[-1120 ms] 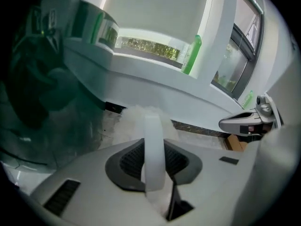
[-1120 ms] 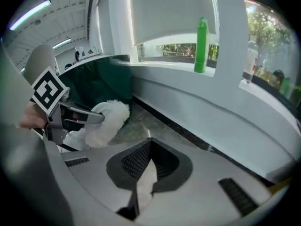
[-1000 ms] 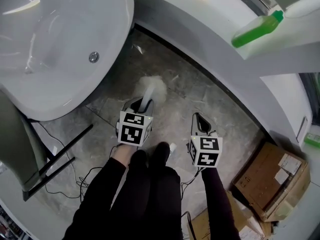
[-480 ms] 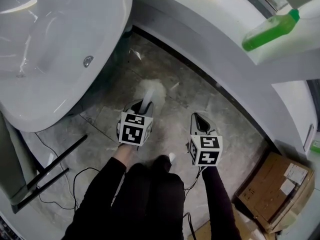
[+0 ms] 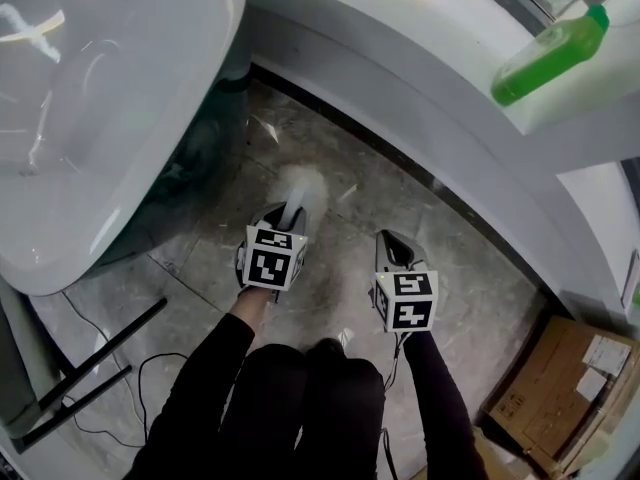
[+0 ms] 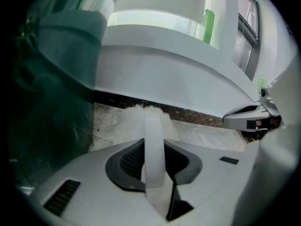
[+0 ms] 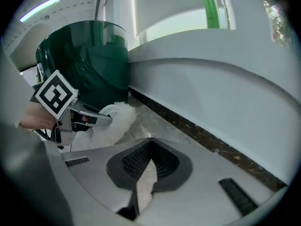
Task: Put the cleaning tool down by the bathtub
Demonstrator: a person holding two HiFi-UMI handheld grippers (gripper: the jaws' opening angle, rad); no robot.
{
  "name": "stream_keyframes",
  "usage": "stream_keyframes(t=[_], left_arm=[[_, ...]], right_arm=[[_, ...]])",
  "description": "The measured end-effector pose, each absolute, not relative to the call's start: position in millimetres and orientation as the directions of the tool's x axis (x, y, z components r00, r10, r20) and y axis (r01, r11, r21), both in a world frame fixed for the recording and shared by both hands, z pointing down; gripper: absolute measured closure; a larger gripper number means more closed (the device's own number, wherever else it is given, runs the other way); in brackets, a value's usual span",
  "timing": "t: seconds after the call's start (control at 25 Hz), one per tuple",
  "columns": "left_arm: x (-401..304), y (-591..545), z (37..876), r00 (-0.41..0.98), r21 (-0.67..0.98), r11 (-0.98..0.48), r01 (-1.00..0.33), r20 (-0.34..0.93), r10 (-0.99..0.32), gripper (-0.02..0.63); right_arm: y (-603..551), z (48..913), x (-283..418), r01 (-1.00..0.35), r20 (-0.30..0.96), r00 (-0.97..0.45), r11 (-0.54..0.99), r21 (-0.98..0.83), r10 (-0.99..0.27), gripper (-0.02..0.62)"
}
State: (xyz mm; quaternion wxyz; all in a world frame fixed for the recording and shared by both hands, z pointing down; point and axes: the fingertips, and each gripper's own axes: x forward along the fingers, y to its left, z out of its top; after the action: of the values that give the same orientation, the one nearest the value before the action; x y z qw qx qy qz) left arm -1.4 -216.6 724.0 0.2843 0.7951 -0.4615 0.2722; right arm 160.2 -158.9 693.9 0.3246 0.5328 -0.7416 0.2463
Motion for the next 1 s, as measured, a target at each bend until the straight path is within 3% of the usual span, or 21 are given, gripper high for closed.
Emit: stream_keyframes(t=[1.0], left_arm=[[2.3, -256.1, 812.4, 0.384, 0.186, -0.375, -0.908, 0.726, -0.571, 0.511]], right_arm=[[-174.3, 743.7, 170.6, -0.942, 0.735, -0.214, 0.334, 0.019, -0.643, 0.595]])
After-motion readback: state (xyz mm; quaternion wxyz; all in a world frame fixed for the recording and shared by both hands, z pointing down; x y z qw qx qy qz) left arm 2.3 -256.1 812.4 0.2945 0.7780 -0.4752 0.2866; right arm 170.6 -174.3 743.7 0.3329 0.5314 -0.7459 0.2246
